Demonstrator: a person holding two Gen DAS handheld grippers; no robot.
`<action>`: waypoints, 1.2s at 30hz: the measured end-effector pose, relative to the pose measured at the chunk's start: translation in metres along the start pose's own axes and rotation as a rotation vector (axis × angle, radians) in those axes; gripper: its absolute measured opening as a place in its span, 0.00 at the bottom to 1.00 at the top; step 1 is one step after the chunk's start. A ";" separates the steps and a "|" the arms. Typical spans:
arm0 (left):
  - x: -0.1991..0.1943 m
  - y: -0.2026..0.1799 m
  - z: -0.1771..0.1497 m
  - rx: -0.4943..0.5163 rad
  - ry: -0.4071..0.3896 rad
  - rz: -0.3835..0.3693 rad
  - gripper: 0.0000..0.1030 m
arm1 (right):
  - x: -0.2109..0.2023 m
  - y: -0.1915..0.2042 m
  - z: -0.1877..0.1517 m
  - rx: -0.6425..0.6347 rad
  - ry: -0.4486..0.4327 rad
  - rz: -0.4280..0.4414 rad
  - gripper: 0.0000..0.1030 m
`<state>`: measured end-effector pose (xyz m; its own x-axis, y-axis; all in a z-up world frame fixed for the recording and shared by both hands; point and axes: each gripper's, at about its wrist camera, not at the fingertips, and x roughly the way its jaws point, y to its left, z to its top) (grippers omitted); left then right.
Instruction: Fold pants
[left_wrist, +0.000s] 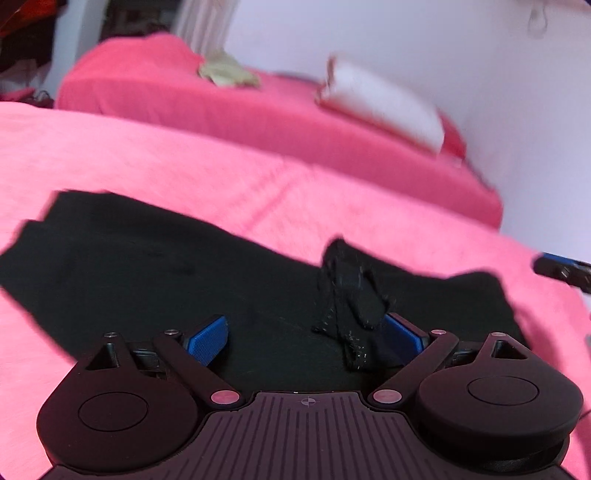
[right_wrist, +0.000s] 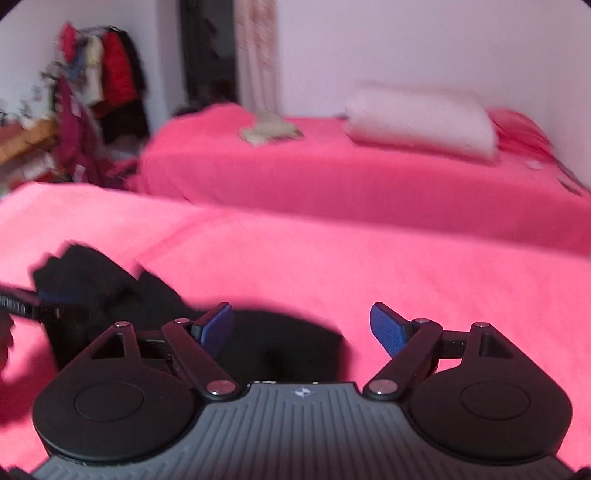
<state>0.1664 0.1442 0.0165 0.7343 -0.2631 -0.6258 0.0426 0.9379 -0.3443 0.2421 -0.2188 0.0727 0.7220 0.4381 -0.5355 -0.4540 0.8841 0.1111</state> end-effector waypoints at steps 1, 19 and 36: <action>-0.011 0.005 -0.001 -0.027 -0.021 -0.002 1.00 | 0.007 0.012 0.011 -0.013 -0.008 0.052 0.85; -0.052 0.113 -0.013 -0.261 -0.049 0.163 1.00 | 0.272 0.237 0.053 -0.237 0.358 0.389 0.84; -0.048 0.108 -0.016 -0.218 -0.047 0.171 1.00 | 0.140 0.152 0.081 -0.086 0.123 0.578 0.15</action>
<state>0.1252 0.2541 -0.0019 0.7492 -0.0891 -0.6563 -0.2277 0.8958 -0.3816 0.3165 -0.0099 0.0825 0.2822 0.8177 -0.5017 -0.7996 0.4894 0.3480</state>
